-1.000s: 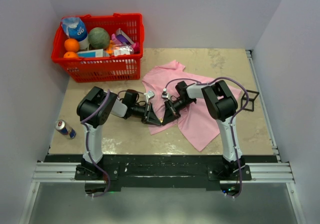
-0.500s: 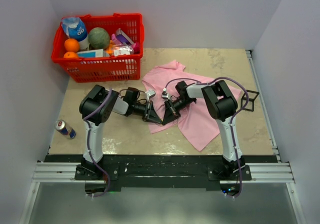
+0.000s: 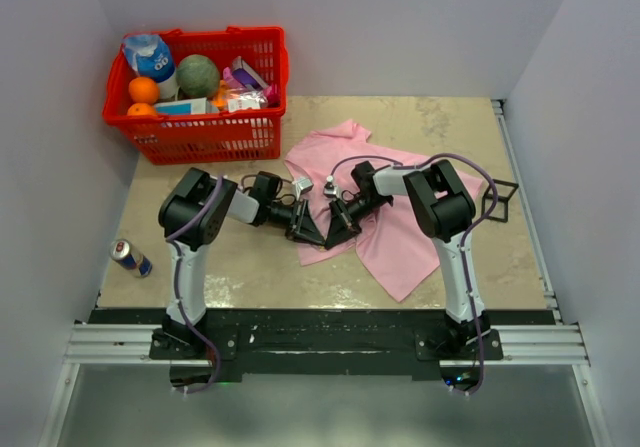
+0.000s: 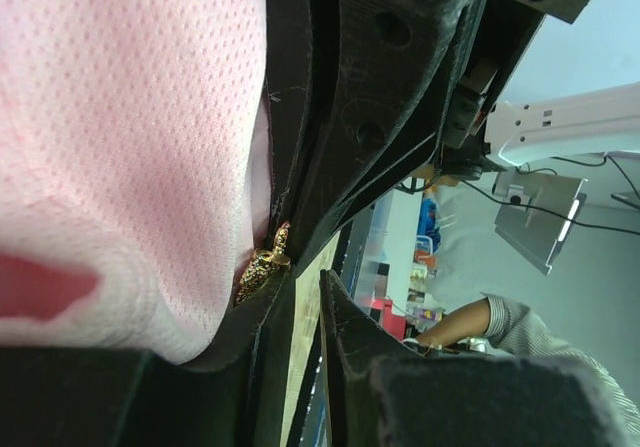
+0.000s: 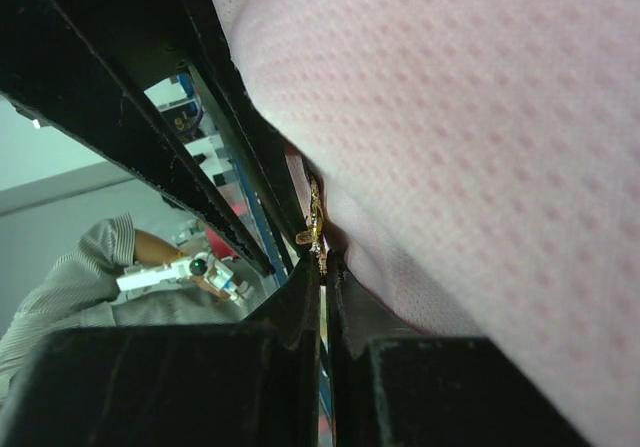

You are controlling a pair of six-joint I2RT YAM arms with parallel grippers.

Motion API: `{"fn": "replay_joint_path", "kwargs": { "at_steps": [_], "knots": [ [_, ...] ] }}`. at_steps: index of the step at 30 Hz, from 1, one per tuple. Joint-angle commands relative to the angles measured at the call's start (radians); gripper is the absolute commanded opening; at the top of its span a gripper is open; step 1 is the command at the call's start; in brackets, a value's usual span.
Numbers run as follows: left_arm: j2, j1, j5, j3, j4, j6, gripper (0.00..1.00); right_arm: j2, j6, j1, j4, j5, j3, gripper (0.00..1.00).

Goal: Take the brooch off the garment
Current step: Close the brooch.

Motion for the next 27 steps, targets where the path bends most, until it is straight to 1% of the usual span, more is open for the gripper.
{"fn": "replay_joint_path", "kwargs": {
  "at_steps": [1,3,4,6,7,8,10,12,13,15,17,20,21,23,24,26,27],
  "knots": [
    [0.016,-0.011,-0.242,0.001,-0.187,0.154,0.22,0.063,0.002,0.012,0.02,0.262,-0.046,0.0],
    [0.012,-0.014,-0.25,-0.012,-0.172,0.165,0.21,0.061,0.004,0.012,0.023,0.257,-0.046,0.0],
    [0.018,-0.021,-0.244,-0.025,-0.129,0.157,0.2,0.061,0.007,0.01,0.023,0.253,-0.044,0.0],
    [0.059,-0.032,-0.221,-0.019,-0.089,0.143,0.18,0.061,0.002,0.015,0.022,0.253,-0.04,0.0],
    [0.074,-0.05,-0.203,0.016,-0.094,0.151,0.16,0.063,-0.001,0.018,0.02,0.253,-0.038,0.0],
    [0.1,-0.063,-0.199,0.049,-0.13,0.211,0.15,0.061,-0.001,0.021,0.02,0.254,-0.038,0.0],
    [0.128,-0.116,-0.151,0.145,-0.217,0.267,0.14,0.064,-0.002,0.026,0.019,0.253,-0.041,0.0],
    [0.16,-0.147,-0.123,0.173,-0.227,0.289,0.12,0.066,-0.004,0.03,0.019,0.248,-0.043,0.0],
    [0.163,-0.165,-0.121,0.163,-0.204,0.28,0.11,0.067,-0.004,0.03,0.02,0.25,-0.044,0.0],
    [0.154,-0.169,-0.11,0.117,-0.137,0.229,0.1,0.07,-0.002,0.03,0.02,0.254,-0.04,0.0],
    [0.133,-0.167,-0.074,0.1,-0.068,0.232,0.11,0.072,-0.002,0.032,0.02,0.254,-0.04,0.0],
    [0.111,-0.161,0.017,0.077,0.015,0.238,0.11,0.086,-0.001,0.03,0.016,0.248,-0.029,0.0],
    [0.111,-0.153,0.076,0.069,0.053,0.238,0.11,0.096,-0.002,0.03,0.011,0.248,-0.025,0.0],
    [0.114,-0.147,0.147,0.048,0.147,0.189,0.11,0.104,-0.004,0.03,0.005,0.253,-0.011,0.0],
    [0.108,-0.137,0.193,0.035,0.176,0.194,0.11,0.112,-0.007,0.03,0.003,0.256,-0.006,0.0],
    [0.053,-0.118,0.222,0.038,0.12,0.311,0.15,0.129,-0.013,0.03,-0.012,0.262,0.009,0.0],
    [0.023,-0.097,0.223,0.07,-0.086,0.401,0.17,0.129,-0.013,0.03,-0.012,0.264,0.012,0.0]
  ]
}}
